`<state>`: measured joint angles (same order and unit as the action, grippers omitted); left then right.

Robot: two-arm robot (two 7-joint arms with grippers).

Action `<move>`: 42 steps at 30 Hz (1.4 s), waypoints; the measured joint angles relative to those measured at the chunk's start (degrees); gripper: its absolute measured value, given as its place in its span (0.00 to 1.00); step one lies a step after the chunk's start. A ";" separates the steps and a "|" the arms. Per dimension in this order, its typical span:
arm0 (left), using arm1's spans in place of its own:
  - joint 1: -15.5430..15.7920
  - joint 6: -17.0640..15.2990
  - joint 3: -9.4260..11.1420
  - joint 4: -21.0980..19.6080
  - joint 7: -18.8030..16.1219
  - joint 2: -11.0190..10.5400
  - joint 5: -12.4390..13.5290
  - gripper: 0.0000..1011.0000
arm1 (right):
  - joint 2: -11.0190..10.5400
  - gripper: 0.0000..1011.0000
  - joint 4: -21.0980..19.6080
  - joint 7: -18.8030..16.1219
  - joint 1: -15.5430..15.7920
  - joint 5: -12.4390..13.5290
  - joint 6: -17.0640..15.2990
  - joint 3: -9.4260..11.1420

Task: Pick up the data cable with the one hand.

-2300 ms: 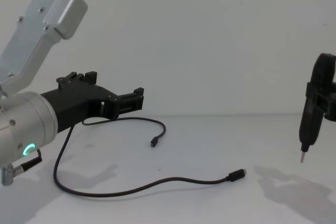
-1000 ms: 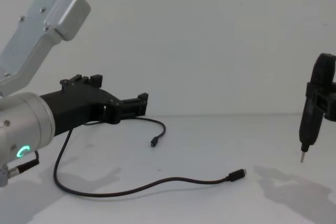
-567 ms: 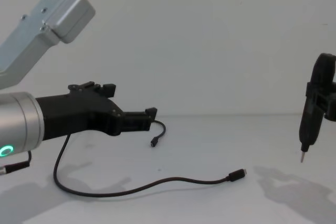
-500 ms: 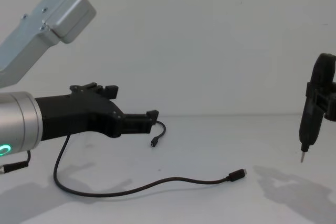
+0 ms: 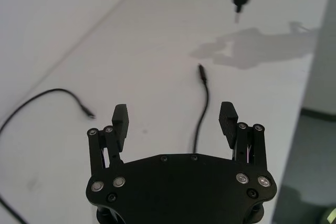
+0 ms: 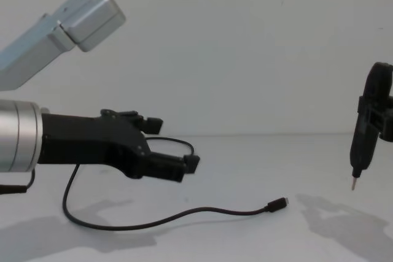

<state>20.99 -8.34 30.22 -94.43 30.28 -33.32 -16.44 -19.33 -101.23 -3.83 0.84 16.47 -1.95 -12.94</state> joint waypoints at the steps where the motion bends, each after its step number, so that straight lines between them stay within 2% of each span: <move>1: 0.42 -0.34 0.28 0.19 1.02 -0.13 -0.03 0.99 | 0.00 0.27 0.00 0.00 0.00 0.00 0.00 0.00; 8: 5.54 -3.83 3.82 3.15 8.06 -0.32 0.00 0.99 | 0.00 0.27 0.00 0.00 0.00 0.00 0.00 0.00; 17: 10.67 -7.56 7.20 7.34 13.15 1.61 0.17 0.99 | 0.00 0.27 0.00 0.00 0.00 0.00 0.00 0.00; 23: 12.81 -9.39 8.42 9.41 14.90 2.79 0.03 0.99 | 0.00 0.27 0.00 0.00 0.00 0.00 0.00 0.00; 29: 15.73 -12.62 9.75 12.65 16.49 4.56 -0.48 0.99 | 0.00 0.27 0.00 0.00 0.00 0.00 0.00 0.00; 37: 19.26 -15.98 11.35 17.27 17.26 6.93 -0.45 0.99 | 0.00 0.27 0.00 0.00 0.00 0.00 0.00 0.00; 42: 21.19 -16.97 12.30 19.87 17.67 8.24 -0.24 0.99 | 0.00 0.27 0.00 0.00 0.00 0.00 0.00 0.00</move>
<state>42.18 -25.31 42.51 -74.56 47.95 -25.09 -16.69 -19.33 -101.23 -3.83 0.84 16.47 -1.95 -12.94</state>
